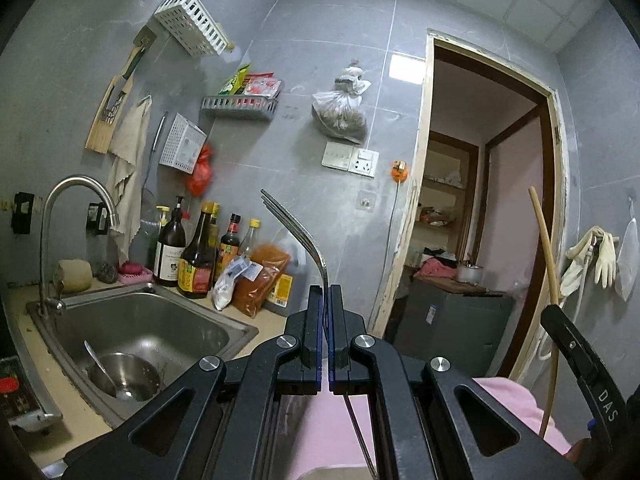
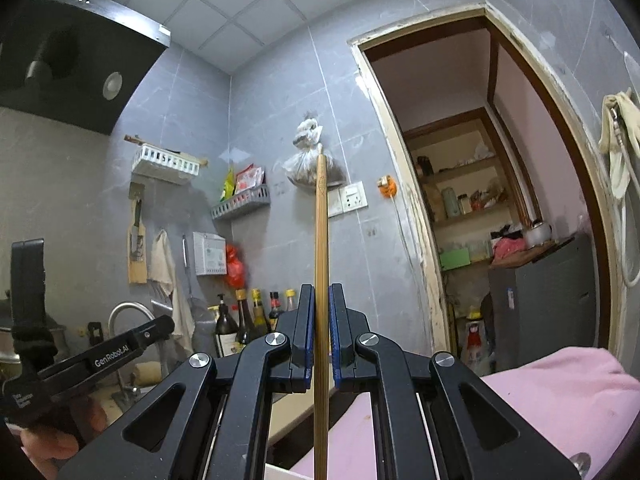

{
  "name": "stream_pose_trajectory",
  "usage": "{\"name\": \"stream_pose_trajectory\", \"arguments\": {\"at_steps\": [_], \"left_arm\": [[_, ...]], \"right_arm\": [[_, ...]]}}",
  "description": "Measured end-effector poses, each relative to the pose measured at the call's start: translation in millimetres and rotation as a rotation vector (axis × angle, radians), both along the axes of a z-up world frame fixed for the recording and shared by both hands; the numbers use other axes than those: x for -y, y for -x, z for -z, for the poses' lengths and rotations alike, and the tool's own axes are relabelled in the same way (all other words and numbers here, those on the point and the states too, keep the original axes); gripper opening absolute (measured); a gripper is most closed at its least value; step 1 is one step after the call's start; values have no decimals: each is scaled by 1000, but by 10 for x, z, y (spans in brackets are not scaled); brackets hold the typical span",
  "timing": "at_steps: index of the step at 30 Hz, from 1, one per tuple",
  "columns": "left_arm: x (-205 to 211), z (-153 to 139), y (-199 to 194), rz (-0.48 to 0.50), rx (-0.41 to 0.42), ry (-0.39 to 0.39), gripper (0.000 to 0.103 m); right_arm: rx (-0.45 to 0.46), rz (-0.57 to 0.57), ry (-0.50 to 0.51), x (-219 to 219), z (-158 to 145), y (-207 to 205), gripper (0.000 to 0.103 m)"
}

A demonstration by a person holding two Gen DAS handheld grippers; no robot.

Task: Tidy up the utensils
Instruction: 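Lift the fork with the left tool while the right tool lifts the chopstick, then drop the fork into the white caddy with the left tool while the right tool drops the chopstick in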

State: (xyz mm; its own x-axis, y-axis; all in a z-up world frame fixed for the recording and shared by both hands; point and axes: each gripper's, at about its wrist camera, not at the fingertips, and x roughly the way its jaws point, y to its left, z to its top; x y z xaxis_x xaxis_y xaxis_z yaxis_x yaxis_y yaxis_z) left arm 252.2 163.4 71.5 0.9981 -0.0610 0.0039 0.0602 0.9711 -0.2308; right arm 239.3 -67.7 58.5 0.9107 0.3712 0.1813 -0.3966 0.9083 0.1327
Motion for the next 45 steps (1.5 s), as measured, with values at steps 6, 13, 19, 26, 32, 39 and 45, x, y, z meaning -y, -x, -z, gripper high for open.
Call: {"name": "stream_pose_trajectory", "arguments": {"at_steps": [6,13,19,26,32,39,45], "left_arm": [[111,69,-40,-9,-22,-40,0],[146,168,-87,-16,-50,-66,0],[188,245,-87,-9,-59,-89,0],[287,392,-86,-25,-77,-155,0],[354,525,-45,17,-120,-187,0],[440,580,7,89,-154,-216,1],[390,512,63,148,-170,-142,24]], "right_arm": [[-20,-8,17,-46,101,-45,5],[-24,12,27,-27,128,-50,5],[-28,18,74,-51,207,-53,5],[-30,21,127,-73,316,-26,5],[-63,4,162,-10,366,-2,6],[-99,-34,200,96,389,63,6],[-126,-66,223,171,403,159,6]]}}
